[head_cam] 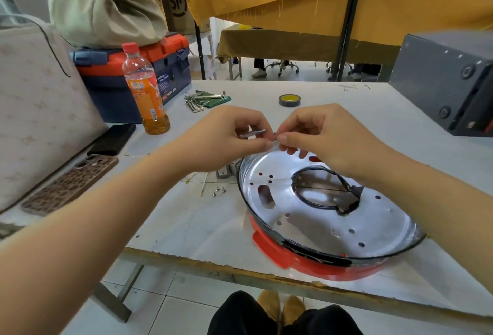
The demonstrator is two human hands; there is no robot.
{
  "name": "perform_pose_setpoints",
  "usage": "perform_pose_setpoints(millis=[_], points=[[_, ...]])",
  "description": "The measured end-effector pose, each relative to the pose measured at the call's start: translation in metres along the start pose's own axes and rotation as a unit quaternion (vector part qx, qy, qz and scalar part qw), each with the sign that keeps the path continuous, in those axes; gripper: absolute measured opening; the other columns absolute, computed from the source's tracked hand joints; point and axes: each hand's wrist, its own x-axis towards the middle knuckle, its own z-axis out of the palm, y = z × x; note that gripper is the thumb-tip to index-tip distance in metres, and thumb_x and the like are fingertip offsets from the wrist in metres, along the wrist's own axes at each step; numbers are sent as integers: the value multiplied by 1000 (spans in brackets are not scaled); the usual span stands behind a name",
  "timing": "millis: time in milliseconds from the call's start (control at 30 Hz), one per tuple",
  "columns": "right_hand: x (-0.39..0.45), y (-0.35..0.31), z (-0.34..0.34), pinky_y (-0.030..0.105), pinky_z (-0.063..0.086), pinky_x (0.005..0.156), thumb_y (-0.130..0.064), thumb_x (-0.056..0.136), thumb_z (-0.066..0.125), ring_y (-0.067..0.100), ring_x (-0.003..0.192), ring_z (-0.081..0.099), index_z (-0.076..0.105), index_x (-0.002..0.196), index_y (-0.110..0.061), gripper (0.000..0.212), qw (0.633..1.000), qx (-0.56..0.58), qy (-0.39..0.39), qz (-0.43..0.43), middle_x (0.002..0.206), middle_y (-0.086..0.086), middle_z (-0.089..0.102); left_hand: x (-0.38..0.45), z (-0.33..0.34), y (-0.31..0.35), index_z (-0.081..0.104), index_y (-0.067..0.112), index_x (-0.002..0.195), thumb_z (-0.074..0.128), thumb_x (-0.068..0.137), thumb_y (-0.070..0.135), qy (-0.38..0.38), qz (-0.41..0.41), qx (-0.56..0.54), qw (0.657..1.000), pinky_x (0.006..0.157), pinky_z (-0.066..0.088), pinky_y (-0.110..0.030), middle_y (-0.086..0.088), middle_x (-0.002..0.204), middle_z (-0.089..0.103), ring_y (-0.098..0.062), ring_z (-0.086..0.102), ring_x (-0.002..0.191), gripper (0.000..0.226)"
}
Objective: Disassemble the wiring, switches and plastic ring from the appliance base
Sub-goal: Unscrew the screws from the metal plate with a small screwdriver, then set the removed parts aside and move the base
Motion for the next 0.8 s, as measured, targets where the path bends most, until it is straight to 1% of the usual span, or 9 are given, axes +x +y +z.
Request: perform_pose_setpoints(millis=[67, 133, 233, 300, 367, 467, 567, 667, 800], points=[[2, -4, 5, 10, 45, 53, -12, 86, 66, 0, 58, 60, 69, 78, -19, 11, 1000, 20, 18, 5, 64, -5, 68, -4, 3, -3, 68, 28, 84, 66, 85, 29, 30, -16, -34, 999, 55, 38, -7, 23, 64, 57, 1, 48, 59, 2], [4, -8, 8, 15, 49, 56, -12, 86, 67, 5, 62, 62, 69, 79, -16, 8, 999, 27, 21, 13, 68, -1, 69, -8, 5, -6, 68, 28, 85, 67, 84, 28, 58, -35, -76, 995, 55, 39, -7, 22, 67, 59, 2, 49, 59, 2], [5, -14, 14, 19, 52, 59, -11, 86, 67, 10, 65, 63, 68, 81, -14, 6, 999, 32, 22, 16, 71, 3, 68, -16, 9, -10, 70, 27, 84, 69, 83, 25, 80, -62, -158, 982, 60, 45, -11, 13, 73, 66, 2, 54, 62, 2], [7, -19, 19, 19, 51, 59, -12, 86, 66, 9, 64, 60, 66, 78, -16, 9, 1000, 14, 18, 11, 70, 2, 66, -22, 10, -12, 70, 24, 82, 70, 83, 21, 90, -76, -200, 973, 60, 47, -14, 10, 68, 65, 0, 56, 62, 3], [8, -24, 25, 18, 48, 60, -14, 87, 66, 7, 64, 57, 64, 77, -20, 12, 999, -39, 16, -6, 70, -4, 64, -28, 10, -14, 70, 24, 80, 72, 81, 20, 105, -89, -216, 967, 59, 46, -15, 10, 65, 65, -1, 55, 61, 5], [10, -33, 34, 15, 44, 62, -17, 87, 65, 5, 66, 55, 64, 79, -21, 9, 993, -115, 10, -35, 71, -9, 61, -35, 7, -18, 68, 17, 82, 77, 75, 18, 138, -99, -219, 961, 57, 47, -14, 1, 69, 67, -2, 56, 59, 11], [15, -39, 43, 18, 44, 66, -18, 89, 63, 7, 70, 55, 65, 83, -19, 6, 985, -163, -26, -43, 74, -8, 60, -42, 2, -20, 65, 13, 85, 76, 75, 11, 136, -88, -201, 966, 57, 48, -11, 6, 69, 69, -1, 62, 59, 16], [16, -42, 50, 24, 46, 70, -19, 90, 62, 12, 75, 56, 66, 86, -17, 7, 979, -189, -63, -52, 80, -3, 63, -52, -1, -26, 64, 16, 88, 76, 76, 11, 129, -81, -163, 975, 64, 54, -18, 2, 78, 72, -9, 67, 70, 18], [5, -33, 46, 17, 45, 66, -25, 89, 64, 6, 74, 59, 67, 84, -18, 9, 977, -195, -73, -45, 81, -4, 66, -64, -2, -45, 72, 27, 85, 72, 81, 18, 110, -115, -89, 983, 58, 44, -10, 13, 78, 69, 3, 60, 69, 10]])
